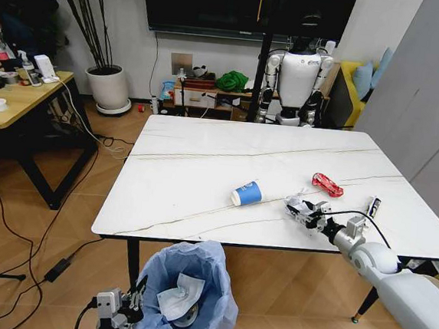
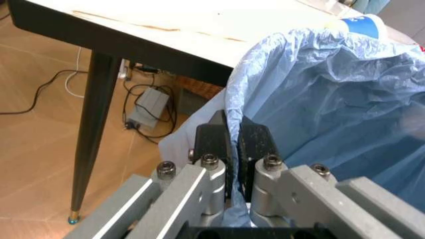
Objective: Pick up the trash bin and place the trash from the table into it.
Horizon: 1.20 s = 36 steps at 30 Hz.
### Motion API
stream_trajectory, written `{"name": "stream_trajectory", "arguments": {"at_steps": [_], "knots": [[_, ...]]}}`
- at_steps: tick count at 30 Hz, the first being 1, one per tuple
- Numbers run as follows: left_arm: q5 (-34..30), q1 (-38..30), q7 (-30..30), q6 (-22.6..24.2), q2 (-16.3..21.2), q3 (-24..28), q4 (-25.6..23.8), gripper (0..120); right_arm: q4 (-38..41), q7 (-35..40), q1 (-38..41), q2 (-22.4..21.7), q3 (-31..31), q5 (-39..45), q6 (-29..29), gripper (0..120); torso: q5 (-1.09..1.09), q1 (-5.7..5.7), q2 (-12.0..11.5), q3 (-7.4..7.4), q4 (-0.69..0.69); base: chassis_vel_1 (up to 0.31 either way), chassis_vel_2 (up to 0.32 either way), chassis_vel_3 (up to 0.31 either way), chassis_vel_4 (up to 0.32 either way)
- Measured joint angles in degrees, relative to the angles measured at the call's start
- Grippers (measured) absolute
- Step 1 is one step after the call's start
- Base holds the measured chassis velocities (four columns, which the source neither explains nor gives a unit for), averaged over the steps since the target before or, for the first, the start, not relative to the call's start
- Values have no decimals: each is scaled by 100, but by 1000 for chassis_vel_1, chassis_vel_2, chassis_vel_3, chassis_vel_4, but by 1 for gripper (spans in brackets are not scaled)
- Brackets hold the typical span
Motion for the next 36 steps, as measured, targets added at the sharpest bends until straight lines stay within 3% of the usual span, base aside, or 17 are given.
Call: {"name": "stream_trajectory", "arguments": {"at_steps": [2, 9, 18, 29, 32, 36], "knots": [[-13, -8, -1, 1, 9, 1, 1, 0, -7, -5, -20, -4, 12, 0, 0, 23, 0, 0, 0, 0, 0, 0, 0, 0, 0], [-42, -25, -9, 11, 56, 28, -7, 0, 59, 0, -166, -46, 84, -6, 2, 1, 0, 0, 0, 0, 0, 0, 0, 0, 0], [-57, -50, -27, 19, 200, 203, -49, 0, 647, 81, -579, -372, 532, 62, 7, 0, 2, 0, 0, 0, 0, 0, 0, 0, 0], [-93, -280, -57, 43, 398, 581, 131, 0, 3117, -86, -1834, -1626, 1927, 511, 246, 0, -1, -2, 0, 0, -1, 0, 0, 0, 0], [-82, -336, -57, 43, 386, 682, 180, 0, 3562, -91, -1910, -1832, 1912, 583, 265, 0, 0, -2, 0, 0, -1, 0, 0, 0, 0], [-77, -468, -57, 42, 396, 844, 264, 0, 4414, -10, -1679, -2166, 1425, 713, 246, 0, 0, -1, 0, 0, 3, 0, 0, 0, 0]]}}
